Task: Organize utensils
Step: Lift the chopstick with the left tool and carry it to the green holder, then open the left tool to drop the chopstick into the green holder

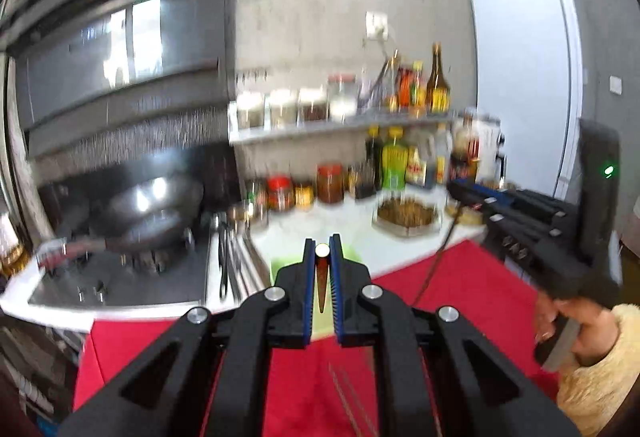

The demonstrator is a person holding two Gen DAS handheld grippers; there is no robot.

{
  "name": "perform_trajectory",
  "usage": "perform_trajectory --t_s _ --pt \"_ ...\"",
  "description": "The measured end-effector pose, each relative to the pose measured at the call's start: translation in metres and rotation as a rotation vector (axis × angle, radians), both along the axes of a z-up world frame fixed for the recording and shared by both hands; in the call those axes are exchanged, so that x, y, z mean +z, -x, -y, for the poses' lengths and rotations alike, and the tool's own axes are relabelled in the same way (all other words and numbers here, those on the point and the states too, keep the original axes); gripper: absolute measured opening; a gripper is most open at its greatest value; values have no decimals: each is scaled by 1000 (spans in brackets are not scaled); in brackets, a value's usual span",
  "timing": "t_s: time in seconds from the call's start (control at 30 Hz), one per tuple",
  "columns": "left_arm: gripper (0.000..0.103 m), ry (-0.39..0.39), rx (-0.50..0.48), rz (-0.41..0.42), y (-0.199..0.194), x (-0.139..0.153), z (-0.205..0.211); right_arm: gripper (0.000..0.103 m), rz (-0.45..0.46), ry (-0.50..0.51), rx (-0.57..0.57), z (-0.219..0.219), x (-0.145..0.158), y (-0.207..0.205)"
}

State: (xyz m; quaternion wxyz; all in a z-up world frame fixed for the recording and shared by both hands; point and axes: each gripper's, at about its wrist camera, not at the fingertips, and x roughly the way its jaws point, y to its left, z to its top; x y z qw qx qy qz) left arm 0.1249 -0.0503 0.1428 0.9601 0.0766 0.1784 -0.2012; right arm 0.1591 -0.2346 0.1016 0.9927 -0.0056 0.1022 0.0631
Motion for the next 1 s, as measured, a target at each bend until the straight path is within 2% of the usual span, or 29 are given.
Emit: perform_trajectory --t_s 0.13,0.3,0.53,0.77,0.8,0.83,0.87,0.9,0.93,0.97,1.0 --pt "7 3 4 55 -15 21 15 7 82 -31 15 -1 23 -21" --pt "7 12 -21 15 -52 16 32 7 97 -77 31 3 25 -57" --pt "7 -18 -32 -57 -91 -14 41 7 40 -82 53 3 -8 -98" --pt "7 -34 -46 -159 -118 -55 40 9 -38 -54 53 3 -46 -113" --pt "7 -36 -53 -173 -119 -59 40 13 -50 -50 51 3 -49 -112" --pt "7 -37 -47 -176 -120 -62 40 24 -52 -51 50 3 -51 -111" --pt "12 -44 -43 -176 -118 -63 41 31 -53 -55 43 5 -51 -106" --pt "24 -41 -48 -172 -116 -62 41 46 -53 -59 36 7 -50 -101" --pt "32 -33 -55 -164 -113 -59 41 54 -50 -61 31 9 -49 -93" --pt "43 -24 -60 -152 -107 -56 40 54 -47 -56 21 11 -46 -88" --pt "44 -13 -63 -133 -100 -50 39 54 -44 -49 9 13 -44 -81"
